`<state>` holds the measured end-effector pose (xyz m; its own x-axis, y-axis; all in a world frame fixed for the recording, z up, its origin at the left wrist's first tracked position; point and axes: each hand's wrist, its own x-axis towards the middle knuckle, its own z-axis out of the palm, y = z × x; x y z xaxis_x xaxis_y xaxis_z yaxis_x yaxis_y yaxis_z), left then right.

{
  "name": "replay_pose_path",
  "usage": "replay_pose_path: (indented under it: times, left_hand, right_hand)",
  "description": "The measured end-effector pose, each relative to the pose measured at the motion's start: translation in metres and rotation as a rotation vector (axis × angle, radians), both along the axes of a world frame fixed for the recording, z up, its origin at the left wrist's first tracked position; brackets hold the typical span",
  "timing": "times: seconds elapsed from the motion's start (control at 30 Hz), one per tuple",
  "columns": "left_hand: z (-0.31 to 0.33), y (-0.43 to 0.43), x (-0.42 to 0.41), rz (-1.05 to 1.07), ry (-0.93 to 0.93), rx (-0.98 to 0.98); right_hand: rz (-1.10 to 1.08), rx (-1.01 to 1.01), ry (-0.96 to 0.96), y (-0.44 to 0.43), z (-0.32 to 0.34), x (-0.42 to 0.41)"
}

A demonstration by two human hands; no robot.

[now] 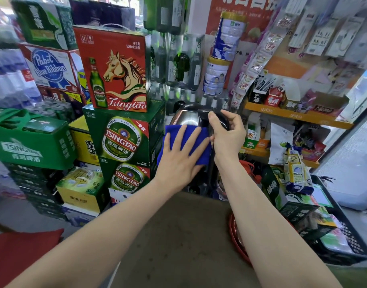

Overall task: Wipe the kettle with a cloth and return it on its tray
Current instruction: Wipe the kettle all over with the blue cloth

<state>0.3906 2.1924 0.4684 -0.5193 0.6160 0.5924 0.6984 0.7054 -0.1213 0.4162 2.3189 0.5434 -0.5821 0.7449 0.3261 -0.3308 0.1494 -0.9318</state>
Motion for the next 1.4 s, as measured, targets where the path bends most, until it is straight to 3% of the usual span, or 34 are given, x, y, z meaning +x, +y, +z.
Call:
replay_pose_path:
  times: [0.17,0.33,0.4,0.5,0.6,0.67,0.73,0.8,0.87,0.97,1.17,1.33,1.4]
  left_hand:
    - [0.049,0.014,-0.005,0.106,-0.126,0.123]
    - [0.029,0.012,0.021,0.038,-0.008,-0.138]
    - [0.030,0.007,0.018,0.000,-0.028,-0.159]
    - [0.050,0.011,0.002,0.022,-0.169,-0.018]
    - [0.078,0.011,-0.027,0.030,-0.497,0.280]
    - [0.082,0.007,-0.032,0.055,-0.613,0.396]
    - [0.067,0.008,-0.014,0.120,-0.484,0.298]
    - [0.043,0.015,0.013,0.114,-0.206,0.054]
    - [0.029,0.022,0.024,0.055,-0.065,-0.129]
    - [0.043,0.023,0.003,0.017,-0.121,-0.098]
    - [0.060,0.016,-0.012,0.126,-0.478,0.330]
    - [0.020,0.025,0.031,0.116,-0.132,0.015]
    - [0.029,0.030,0.019,0.088,-0.147,0.012]
  right_hand:
    - [0.021,-0.312,0.038,0.017,0.009,-0.007]
    - [-0.004,-0.505,0.042,0.041,0.011,-0.005]
    - [-0.010,-0.514,0.039,0.044,0.007,-0.004]
    - [0.032,-0.516,0.016,0.041,0.002,-0.001]
    - [0.081,-0.522,-0.011,0.037,0.001,0.002]
    - [0.084,-0.513,-0.015,0.036,0.002,0.003]
    - [0.075,-0.491,-0.017,0.036,0.003,0.001]
    - [0.050,-0.476,-0.013,0.036,0.004,-0.001]
    - [0.039,-0.460,-0.012,0.034,0.001,-0.001]
    - [0.061,-0.440,-0.030,0.031,-0.001,0.001]
    - [0.058,-0.441,-0.042,0.033,-0.001,0.007]
    - [0.040,-0.471,-0.017,0.038,-0.002,0.007]
    - [0.050,-0.453,-0.022,0.036,-0.002,0.006]
